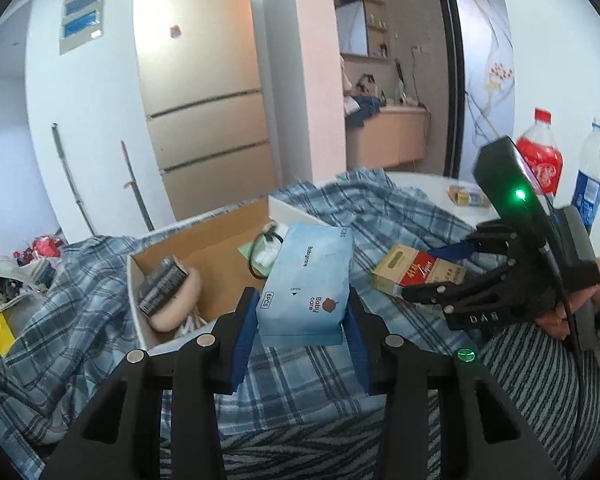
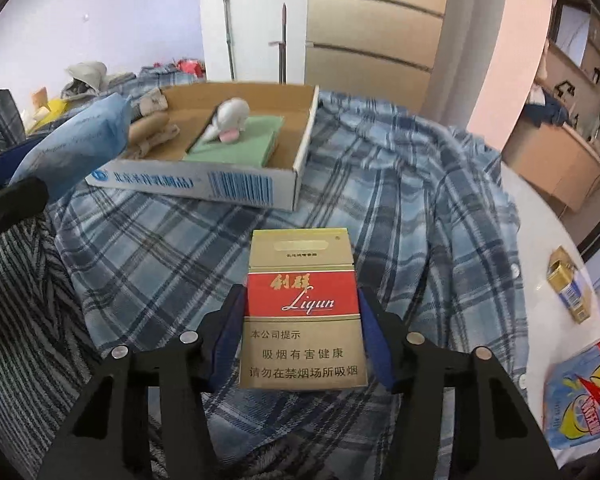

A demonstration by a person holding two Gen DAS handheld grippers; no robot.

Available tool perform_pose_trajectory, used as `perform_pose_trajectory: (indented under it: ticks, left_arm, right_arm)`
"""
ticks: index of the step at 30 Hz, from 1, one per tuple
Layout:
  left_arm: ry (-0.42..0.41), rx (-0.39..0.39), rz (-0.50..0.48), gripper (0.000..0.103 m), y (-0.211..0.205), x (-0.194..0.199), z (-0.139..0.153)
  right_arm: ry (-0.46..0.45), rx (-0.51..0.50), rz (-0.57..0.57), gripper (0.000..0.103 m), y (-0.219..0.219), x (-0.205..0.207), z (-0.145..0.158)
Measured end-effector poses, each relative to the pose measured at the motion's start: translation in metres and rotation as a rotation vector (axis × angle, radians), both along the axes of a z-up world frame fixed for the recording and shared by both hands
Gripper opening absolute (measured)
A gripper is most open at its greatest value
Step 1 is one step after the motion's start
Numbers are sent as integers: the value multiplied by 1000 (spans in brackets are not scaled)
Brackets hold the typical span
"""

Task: Organize soft objects
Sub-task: 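Lift and carry the tissue pack and Liqun box over the cardboard box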

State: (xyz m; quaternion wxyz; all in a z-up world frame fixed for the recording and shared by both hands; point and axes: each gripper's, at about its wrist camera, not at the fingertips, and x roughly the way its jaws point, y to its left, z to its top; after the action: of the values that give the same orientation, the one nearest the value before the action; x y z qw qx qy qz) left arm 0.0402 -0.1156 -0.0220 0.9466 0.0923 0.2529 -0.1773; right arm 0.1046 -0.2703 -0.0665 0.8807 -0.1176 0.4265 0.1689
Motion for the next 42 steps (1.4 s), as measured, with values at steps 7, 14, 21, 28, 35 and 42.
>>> perform_pose_trajectory:
  ticks: [7, 14, 21, 28, 35, 42]
  left_arm:
    - [-143, 10, 64, 44, 4, -24, 21]
    - [-239, 23, 115, 44, 9, -43, 49]
    - [-227, 27, 213, 44, 22, -30, 74]
    - [-221, -88, 313, 44, 41, 1, 121]
    - [-236, -110, 388, 44, 54, 34, 155]
    - [-160, -117, 443, 44, 79, 69, 131]
  right_arm:
    - [-103, -8, 37, 55, 7, -14, 16]
    - [-206, 12, -13, 55, 8, -23, 41]
    - [-297, 67, -63, 55, 19, -36, 86]
    - [-317, 80, -58, 55, 51, -25, 133]
    - [-318, 156, -74, 55, 89, 18, 162]
    - [-231, 216, -103, 55, 111, 63, 141]
